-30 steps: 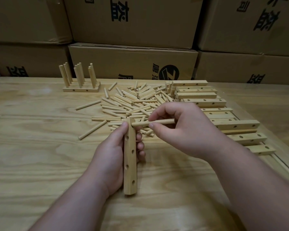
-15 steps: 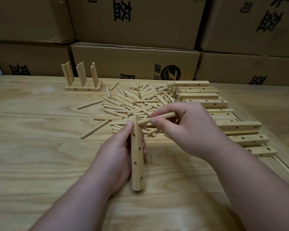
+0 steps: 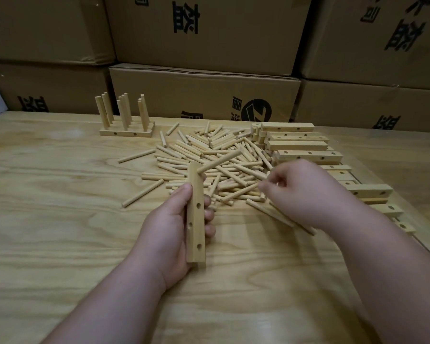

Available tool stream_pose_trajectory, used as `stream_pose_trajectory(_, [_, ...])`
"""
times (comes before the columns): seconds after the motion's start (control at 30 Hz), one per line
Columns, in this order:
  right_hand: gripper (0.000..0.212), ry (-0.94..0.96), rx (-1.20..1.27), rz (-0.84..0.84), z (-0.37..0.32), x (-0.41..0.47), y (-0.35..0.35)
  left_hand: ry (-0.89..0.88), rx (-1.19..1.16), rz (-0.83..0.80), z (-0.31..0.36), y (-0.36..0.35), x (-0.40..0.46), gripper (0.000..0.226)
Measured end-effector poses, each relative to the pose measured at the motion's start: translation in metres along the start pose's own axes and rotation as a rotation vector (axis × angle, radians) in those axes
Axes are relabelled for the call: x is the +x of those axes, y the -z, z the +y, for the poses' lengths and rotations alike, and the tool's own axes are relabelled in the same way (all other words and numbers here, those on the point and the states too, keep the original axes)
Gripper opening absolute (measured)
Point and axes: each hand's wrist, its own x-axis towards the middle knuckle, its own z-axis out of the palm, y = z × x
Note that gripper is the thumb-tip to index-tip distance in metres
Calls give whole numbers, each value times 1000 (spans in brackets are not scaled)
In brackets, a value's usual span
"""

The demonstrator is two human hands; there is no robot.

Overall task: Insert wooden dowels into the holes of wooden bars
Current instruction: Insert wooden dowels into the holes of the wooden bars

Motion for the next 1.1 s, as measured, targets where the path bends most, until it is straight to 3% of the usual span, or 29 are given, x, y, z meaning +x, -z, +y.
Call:
stream_pose_trajectory(0.13, [22, -76, -237, -128, 7, 3, -9, -12, -8, 13, -1, 0, 0, 45])
stream_pose_trajectory(0.37, [10, -83, -322, -181, 10, 7, -16, 17, -35, -61, 1, 2, 0, 39])
stream_pose_trajectory(0.47, [9, -35, -255, -199, 6, 4, -11, 8, -38, -69, 2, 2, -1, 42])
stream_pose_trajectory(0.63, [6, 177, 102, -232, -16, -10, 4, 0, -34, -70, 2, 1, -1, 44])
stream_pose_trajectory(0.77, [7, 290, 157, -211, -30, -18, 4, -1, -24, -84, 2, 1, 0, 42])
stream_pose_trajectory(1.1, [3, 308, 176, -186, -34, -20, -4, -19, -18, -64, 1, 0, 0, 38])
